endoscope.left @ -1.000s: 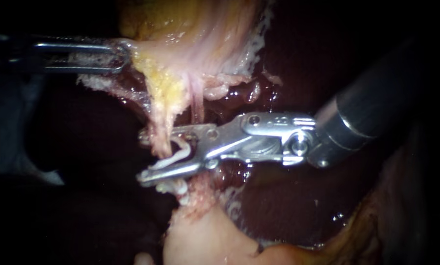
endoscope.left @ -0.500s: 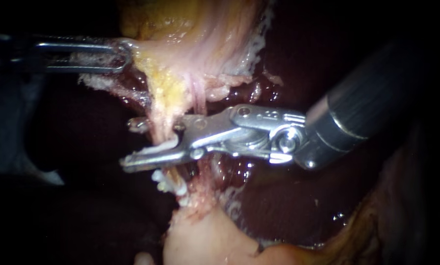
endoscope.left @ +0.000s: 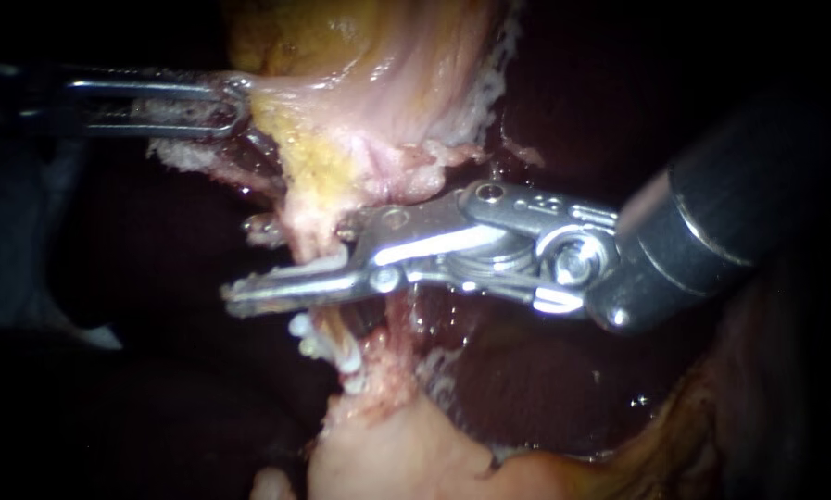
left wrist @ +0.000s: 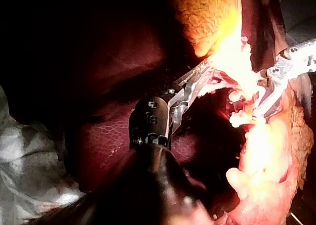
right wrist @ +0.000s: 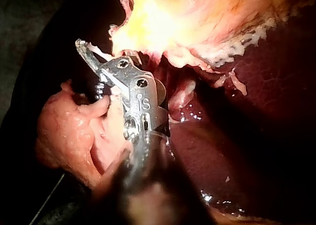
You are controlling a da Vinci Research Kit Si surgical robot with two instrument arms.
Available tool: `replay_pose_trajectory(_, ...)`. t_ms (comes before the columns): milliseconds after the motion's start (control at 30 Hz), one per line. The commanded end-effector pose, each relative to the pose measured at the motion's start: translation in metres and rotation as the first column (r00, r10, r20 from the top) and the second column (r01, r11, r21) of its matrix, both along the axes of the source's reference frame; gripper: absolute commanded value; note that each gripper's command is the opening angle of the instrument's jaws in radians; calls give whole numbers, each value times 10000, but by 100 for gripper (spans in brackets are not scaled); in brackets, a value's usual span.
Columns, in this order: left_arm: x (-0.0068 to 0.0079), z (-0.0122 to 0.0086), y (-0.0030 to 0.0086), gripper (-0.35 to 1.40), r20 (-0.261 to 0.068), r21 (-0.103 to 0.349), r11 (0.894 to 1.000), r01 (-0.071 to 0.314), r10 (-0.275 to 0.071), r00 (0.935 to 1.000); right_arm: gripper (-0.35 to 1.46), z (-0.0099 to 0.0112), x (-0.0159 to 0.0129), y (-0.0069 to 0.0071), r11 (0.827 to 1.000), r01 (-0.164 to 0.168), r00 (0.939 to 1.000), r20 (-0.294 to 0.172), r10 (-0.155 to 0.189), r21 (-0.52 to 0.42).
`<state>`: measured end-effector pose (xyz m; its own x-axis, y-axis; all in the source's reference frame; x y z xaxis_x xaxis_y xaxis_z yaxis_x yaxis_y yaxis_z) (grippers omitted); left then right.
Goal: Clipping third clip left tube
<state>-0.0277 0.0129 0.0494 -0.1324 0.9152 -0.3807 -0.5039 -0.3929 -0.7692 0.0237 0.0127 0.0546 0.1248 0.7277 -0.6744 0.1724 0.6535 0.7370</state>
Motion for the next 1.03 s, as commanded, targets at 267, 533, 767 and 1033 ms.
replay_pose_trajectory(267,0,0,0,-35,5,-2,10000,-5,5,10000,3,4,-5,1,9990,-3,9999,102,-2,452)
replay_pose_trajectory(533,0,1,1,-35,4,-3,10000,-5,5,10000,-35,8,-13,1,9864,-109,9992,386,47,1643)
replay_pose_trajectory(767,0,1,1,-35,4,-3,10000,-4,4,10000,-35,10,-15,1,9872,-27,9982,593,-68,1595)
replay_pose_trajectory(1033,0,1,1,-35,5,-3,10000,-6,6,10000,-35,12,-15,0,9874,-28,9982,597,-68,1585)
